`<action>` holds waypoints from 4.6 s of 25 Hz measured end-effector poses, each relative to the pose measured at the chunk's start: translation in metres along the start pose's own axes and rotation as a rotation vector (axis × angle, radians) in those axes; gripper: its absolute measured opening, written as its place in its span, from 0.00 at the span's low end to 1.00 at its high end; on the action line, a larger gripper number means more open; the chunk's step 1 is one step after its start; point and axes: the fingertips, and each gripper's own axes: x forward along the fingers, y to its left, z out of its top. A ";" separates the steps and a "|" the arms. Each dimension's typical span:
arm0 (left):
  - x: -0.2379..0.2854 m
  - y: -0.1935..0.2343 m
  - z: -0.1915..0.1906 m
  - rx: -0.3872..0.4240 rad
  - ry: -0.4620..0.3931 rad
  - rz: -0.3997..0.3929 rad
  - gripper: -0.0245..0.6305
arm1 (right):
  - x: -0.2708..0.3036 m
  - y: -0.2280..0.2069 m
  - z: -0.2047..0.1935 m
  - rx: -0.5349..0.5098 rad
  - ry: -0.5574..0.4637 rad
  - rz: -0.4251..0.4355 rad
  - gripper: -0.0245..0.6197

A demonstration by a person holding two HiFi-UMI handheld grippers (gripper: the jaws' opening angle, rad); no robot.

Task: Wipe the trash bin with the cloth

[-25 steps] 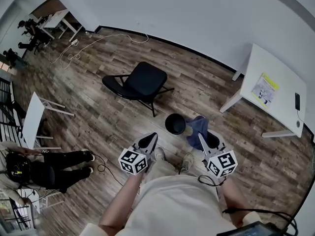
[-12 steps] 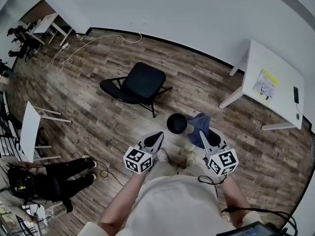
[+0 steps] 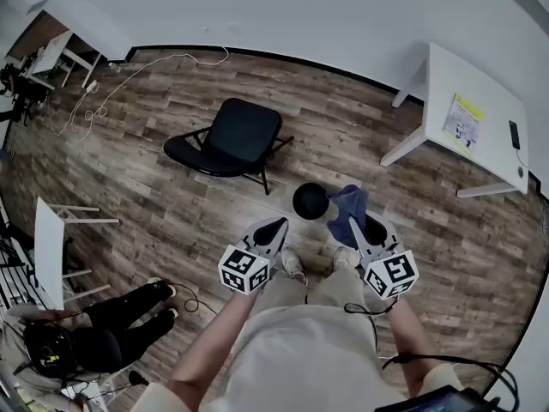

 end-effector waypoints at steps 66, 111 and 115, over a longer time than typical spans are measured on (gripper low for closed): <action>0.334 0.148 -0.487 0.171 -0.045 0.018 0.04 | 0.179 -0.203 -0.609 0.084 0.025 -0.182 0.15; 0.419 0.193 -0.672 0.199 0.315 0.091 0.21 | 0.185 -0.283 -0.738 0.319 0.133 -0.411 0.15; 0.421 0.200 -0.681 0.206 0.349 0.107 0.21 | 0.190 -0.280 -0.754 0.368 0.172 -0.394 0.15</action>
